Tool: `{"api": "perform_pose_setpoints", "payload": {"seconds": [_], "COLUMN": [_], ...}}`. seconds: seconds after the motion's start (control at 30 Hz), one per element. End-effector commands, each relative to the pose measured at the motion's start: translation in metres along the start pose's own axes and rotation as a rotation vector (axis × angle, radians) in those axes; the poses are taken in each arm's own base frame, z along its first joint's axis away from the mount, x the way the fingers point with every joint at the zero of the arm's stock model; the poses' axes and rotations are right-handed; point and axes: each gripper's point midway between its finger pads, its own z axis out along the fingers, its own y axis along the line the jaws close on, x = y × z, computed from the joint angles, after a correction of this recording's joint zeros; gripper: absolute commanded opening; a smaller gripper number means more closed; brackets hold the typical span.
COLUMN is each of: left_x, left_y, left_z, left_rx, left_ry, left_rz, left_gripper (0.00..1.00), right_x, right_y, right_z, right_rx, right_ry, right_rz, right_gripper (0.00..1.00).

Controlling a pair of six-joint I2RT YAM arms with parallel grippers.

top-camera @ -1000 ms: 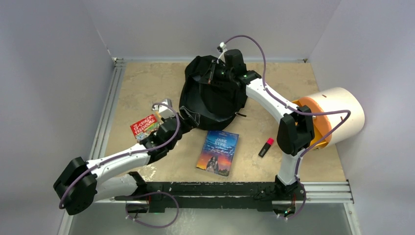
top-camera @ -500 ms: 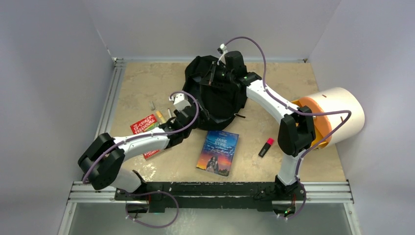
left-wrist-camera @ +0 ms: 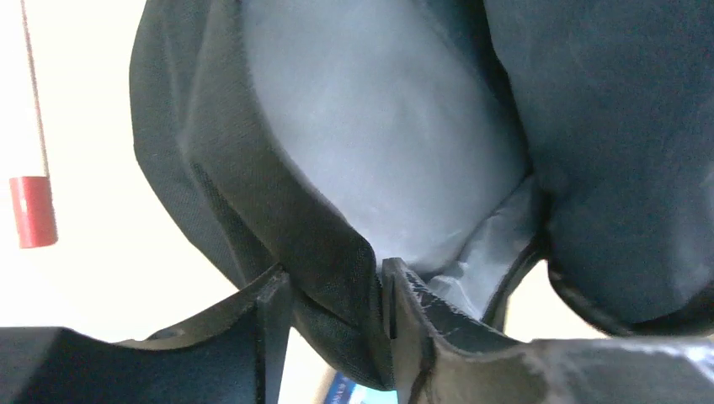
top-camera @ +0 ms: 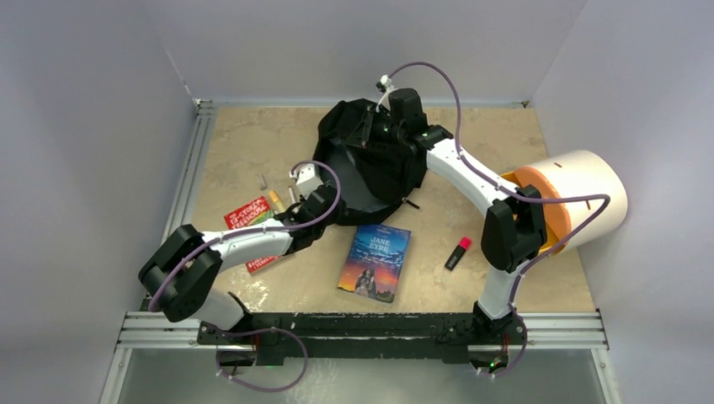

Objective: Pack the student bag
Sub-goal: Unzip the student bag at the center of the board.

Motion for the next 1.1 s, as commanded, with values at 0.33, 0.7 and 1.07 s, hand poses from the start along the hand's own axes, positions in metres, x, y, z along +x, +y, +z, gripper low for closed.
{"api": "perform_pose_setpoints", "payload": {"seconds": [0.33, 0.7, 1.07], "left_x": [-0.042, -0.114, -0.136], "left_y": [-0.004, 0.010, 0.018], "left_z": [0.004, 0.042, 0.063], "left_rx": [0.091, 0.120, 0.165], "left_ry": [-0.033, 0.014, 0.047], "left_rz": [0.163, 0.375, 0.412], "left_gripper": [0.00, 0.00, 0.00], "right_x": [-0.026, 0.048, 0.120], "right_y": [-0.029, -0.098, -0.110], "right_z": [-0.059, -0.088, -0.053], "right_rx": [0.237, 0.393, 0.203], "right_ry": [-0.156, 0.019, 0.249], "right_rz": [-0.169, -0.218, -0.231], "right_gripper": [0.59, 0.61, 0.63]}}
